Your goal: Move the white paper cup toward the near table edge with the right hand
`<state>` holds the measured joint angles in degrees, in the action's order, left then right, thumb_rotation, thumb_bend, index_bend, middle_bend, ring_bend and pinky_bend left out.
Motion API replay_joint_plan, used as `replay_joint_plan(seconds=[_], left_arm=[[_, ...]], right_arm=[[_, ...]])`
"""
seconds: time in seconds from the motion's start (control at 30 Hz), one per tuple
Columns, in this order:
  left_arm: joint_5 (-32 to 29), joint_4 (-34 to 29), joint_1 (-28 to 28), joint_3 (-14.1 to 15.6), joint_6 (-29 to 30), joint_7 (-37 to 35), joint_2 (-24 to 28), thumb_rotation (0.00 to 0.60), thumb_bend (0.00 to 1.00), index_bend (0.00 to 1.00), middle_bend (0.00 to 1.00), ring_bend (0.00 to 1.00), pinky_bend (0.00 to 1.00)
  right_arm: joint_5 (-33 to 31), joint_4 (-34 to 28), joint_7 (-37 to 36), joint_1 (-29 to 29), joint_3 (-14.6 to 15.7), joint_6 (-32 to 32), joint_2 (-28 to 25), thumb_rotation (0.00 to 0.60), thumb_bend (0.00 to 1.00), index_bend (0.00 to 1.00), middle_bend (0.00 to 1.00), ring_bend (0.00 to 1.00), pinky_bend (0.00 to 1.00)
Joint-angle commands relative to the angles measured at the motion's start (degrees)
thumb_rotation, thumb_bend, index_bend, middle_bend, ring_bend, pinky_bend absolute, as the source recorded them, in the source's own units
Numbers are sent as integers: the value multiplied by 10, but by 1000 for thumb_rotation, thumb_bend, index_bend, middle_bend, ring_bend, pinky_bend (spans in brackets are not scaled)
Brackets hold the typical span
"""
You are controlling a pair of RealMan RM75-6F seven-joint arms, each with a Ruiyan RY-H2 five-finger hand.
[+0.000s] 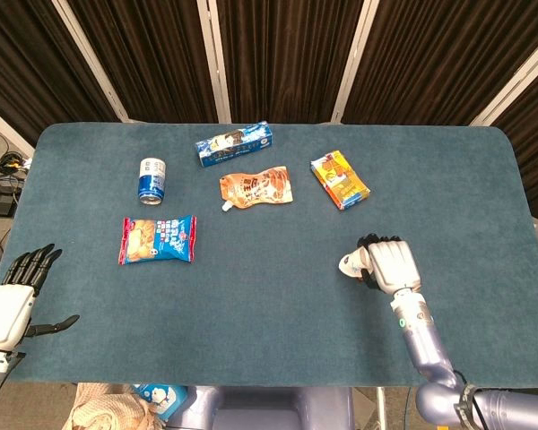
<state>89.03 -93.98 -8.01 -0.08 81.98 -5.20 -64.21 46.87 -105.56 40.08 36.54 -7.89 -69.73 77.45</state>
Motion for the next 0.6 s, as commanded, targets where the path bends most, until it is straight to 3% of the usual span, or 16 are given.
replay_joint_plan(seconds=[0.03,0.6], left_arm=[[1,0,0,0,1,2,-1,600,0,0,0,0,0],[2,1,-1,0,0,2,-1,600,0,0,0,0,0]], right_arm=[[4,-10,5,-5,6,-9,-2,600,493,418,302,354,316],[-16,28,2,-14,18,-11,32,600,493,418,302,354,316]])
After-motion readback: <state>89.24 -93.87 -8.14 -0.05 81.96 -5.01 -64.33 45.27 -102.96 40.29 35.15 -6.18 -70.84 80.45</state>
